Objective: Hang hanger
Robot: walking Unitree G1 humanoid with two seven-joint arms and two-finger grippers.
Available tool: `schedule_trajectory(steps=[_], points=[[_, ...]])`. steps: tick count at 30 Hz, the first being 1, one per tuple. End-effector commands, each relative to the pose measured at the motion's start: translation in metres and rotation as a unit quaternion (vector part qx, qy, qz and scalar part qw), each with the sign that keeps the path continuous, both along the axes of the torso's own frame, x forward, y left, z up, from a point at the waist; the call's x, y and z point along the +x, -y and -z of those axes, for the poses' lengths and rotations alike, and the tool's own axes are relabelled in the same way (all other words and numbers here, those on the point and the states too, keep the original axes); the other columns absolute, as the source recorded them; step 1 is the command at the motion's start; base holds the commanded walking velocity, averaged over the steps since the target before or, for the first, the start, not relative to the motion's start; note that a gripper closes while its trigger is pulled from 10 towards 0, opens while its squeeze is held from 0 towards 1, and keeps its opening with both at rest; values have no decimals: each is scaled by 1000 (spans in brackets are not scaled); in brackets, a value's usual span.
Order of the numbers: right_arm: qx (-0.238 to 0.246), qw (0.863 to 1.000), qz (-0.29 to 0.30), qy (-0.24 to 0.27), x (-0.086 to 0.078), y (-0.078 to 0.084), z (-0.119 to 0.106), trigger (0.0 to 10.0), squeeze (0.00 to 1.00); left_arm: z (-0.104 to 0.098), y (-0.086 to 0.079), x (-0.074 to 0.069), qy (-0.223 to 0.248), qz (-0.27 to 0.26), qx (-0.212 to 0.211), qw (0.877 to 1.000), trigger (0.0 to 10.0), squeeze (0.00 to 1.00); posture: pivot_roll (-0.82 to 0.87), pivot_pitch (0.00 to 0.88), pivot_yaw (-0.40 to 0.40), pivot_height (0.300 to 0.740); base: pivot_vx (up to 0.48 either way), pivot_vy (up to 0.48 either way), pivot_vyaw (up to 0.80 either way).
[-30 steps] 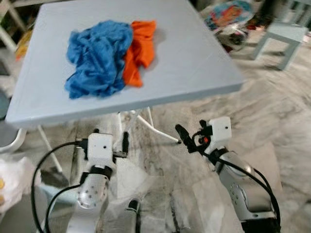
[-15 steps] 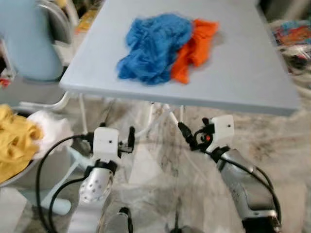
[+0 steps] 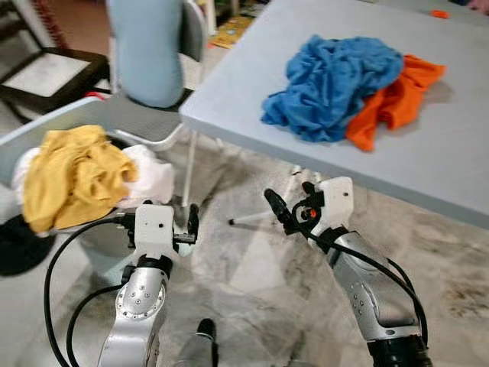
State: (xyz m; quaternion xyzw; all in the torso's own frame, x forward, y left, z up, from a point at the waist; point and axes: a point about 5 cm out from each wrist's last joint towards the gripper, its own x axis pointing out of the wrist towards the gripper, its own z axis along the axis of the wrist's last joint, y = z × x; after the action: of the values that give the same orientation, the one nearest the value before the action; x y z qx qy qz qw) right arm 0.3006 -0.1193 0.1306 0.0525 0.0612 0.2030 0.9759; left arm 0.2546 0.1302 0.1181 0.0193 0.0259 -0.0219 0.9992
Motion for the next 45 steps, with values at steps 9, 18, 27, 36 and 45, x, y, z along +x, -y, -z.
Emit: schedule_trajectory(steps=[9,18,27,36,45], points=[[8,1000,26,2,1,2,1,10000,0,6,1,0,-18,8,4,1000,10000,0,77,218,-54,740,0,227,0],[4,998,54,30,5,10,-6,10000,0,7,2,1,-22,9,8,1000,10000,0,73,224,-54,740,0,335,0],[12,996,77,46,4,19,-8,10000,0,0,0,4,-14,18,7,1000,10000,0,77,219,-45,740,0,445,0],[15,993,106,49,2,25,0,10000,0,2,-3,7,-11,30,24,999,10000,0,82,184,-22,740,0,471,0],[24,988,137,60,10,30,2,10000,0,3,-11,18,-3,24,31,999,10000,0,99,77,5,740,0,0,0]])
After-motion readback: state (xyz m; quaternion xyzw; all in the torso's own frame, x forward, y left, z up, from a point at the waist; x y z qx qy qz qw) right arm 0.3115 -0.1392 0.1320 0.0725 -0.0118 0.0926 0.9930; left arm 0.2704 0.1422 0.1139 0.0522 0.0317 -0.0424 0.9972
